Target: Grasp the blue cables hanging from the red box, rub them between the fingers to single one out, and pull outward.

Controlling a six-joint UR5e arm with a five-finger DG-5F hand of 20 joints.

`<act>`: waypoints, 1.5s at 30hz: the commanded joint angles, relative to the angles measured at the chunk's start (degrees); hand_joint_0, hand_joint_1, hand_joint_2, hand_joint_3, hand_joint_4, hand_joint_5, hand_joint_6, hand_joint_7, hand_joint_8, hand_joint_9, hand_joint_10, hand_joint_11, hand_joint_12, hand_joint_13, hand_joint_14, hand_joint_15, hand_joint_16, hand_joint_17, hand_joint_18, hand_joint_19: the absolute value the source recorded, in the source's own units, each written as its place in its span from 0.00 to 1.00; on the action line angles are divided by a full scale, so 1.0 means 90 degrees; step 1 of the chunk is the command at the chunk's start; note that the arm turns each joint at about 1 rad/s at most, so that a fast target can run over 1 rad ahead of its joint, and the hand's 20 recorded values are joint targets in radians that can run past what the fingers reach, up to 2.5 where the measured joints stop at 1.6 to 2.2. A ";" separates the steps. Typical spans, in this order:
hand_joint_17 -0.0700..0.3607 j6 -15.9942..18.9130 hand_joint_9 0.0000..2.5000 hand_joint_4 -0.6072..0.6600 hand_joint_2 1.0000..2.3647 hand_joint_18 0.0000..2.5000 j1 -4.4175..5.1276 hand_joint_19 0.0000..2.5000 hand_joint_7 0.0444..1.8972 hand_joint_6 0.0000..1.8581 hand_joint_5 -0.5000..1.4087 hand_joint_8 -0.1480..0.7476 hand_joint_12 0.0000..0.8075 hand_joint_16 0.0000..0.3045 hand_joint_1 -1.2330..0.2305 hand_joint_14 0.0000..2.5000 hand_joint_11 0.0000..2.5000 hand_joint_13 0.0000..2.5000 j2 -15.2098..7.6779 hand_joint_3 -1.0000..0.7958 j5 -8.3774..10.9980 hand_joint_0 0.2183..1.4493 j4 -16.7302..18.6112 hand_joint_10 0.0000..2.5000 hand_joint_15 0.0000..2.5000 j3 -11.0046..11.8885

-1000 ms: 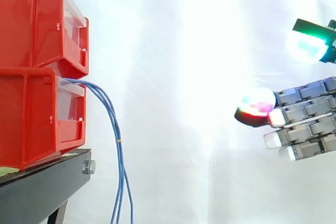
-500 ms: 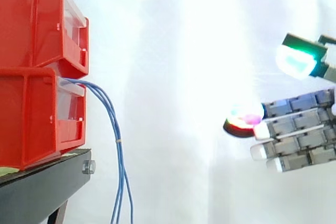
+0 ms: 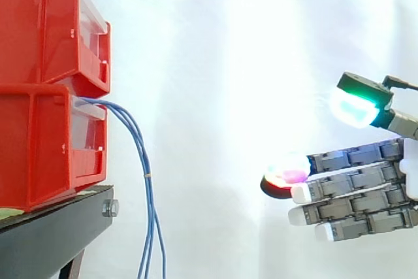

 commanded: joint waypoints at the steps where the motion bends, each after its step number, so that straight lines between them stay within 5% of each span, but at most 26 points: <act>1: 0.40 -0.0160 0.08 0.65 0.00 0.09 0.0011 0.11 0.38 0.27 0.14 0.46 0.42 0.15 0.52 0.00 0.03 0.06 -0.0096 0.28 0.0075 0.24 0.0429 0.00 0.07 0.0015; 7: 0.40 -0.1126 0.08 0.64 0.00 0.06 0.0069 0.11 0.38 0.27 0.14 0.46 0.41 0.15 0.52 0.00 0.03 0.04 -0.0175 0.28 0.0407 0.24 0.0556 0.00 0.07 0.0093; 12: 0.40 -0.1312 0.08 0.65 0.00 0.06 0.0069 0.11 0.38 0.27 0.14 0.45 0.41 0.15 0.52 0.00 0.04 0.04 -0.0526 0.28 0.0485 0.24 0.0683 0.00 0.07 0.0425; 18: 0.39 -0.1361 0.09 0.65 0.00 0.08 0.0118 0.11 0.38 0.27 0.14 0.45 0.41 0.15 0.52 0.00 0.04 0.06 -0.0770 0.28 0.0075 0.25 0.0576 0.00 0.07 0.0992; 21: 0.39 -0.1351 0.10 0.65 0.00 0.08 0.0157 0.12 0.38 0.27 0.14 0.44 0.41 0.14 0.52 0.00 0.04 0.06 -0.1102 0.28 -0.0120 0.25 0.0546 0.00 0.07 0.1353; 24: 0.39 -0.1048 0.10 0.65 0.00 0.09 0.0157 0.12 0.38 0.27 0.14 0.44 0.40 0.14 0.52 0.00 0.04 0.07 -0.1727 0.28 -0.0462 0.26 0.0605 0.00 0.07 0.1841; 27: 0.39 -0.0755 0.10 0.65 0.00 0.09 0.0177 0.12 0.38 0.27 0.14 0.44 0.40 0.14 0.52 0.00 0.04 0.07 -0.1962 0.28 -0.0755 0.26 0.0566 0.00 0.07 0.2154; 35: 0.39 -0.1390 0.12 0.65 0.00 0.10 0.0362 0.13 0.38 0.27 0.14 0.44 0.40 0.14 0.52 0.00 0.05 0.08 -0.1971 0.28 -0.0824 0.26 0.0654 0.00 0.08 0.2320; 45: 0.38 -0.1332 0.13 0.65 0.00 0.12 0.0441 0.14 0.38 0.27 0.14 0.44 0.40 0.14 0.53 0.00 0.06 0.11 -0.1971 0.28 -0.0843 0.26 0.0478 0.00 0.09 0.2300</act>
